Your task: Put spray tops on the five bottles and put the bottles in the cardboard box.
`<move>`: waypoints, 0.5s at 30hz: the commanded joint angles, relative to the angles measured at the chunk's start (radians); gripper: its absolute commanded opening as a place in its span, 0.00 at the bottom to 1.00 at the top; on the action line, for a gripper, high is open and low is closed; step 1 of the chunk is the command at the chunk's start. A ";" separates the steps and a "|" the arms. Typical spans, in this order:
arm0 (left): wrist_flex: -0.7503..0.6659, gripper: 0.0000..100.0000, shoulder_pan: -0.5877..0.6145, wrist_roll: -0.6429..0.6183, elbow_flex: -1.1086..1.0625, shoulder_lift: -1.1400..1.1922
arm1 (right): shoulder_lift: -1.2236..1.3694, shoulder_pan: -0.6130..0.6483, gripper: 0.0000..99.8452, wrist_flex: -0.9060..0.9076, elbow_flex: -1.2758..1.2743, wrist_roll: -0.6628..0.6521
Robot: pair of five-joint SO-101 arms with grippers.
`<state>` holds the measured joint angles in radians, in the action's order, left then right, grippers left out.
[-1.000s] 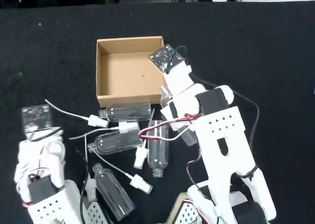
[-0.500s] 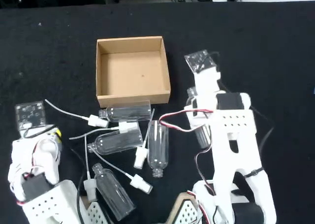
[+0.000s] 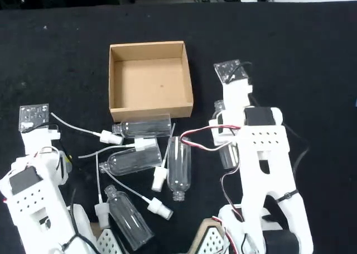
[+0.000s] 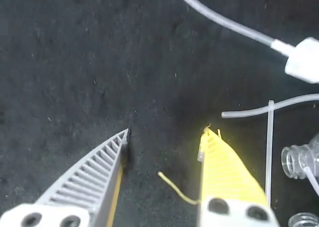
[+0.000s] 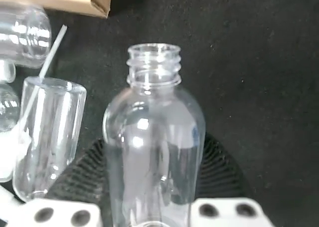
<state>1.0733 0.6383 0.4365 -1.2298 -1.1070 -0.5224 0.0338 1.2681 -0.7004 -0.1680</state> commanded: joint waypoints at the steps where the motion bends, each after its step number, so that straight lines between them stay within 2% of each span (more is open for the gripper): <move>1: -0.020 0.21 0.041 0.014 0.067 0.014 | -0.021 0.100 0.08 0.057 0.130 0.054; 5: -0.064 0.21 0.166 0.015 0.068 0.017 | -0.019 0.239 0.08 0.123 0.216 0.098; 7: -0.100 0.21 0.219 0.015 0.065 0.018 | -0.016 0.267 0.08 0.129 0.245 0.101; 10: -0.089 0.21 0.223 0.058 0.065 0.018 | -0.015 0.235 0.08 0.130 0.243 0.092; 15: 0.005 0.21 0.131 0.137 0.079 0.018 | -0.021 0.115 0.08 0.123 0.160 0.003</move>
<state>1.0180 0.8332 0.5209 -1.2267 -1.0917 -0.5224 0.2317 1.3894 -0.5194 -0.0990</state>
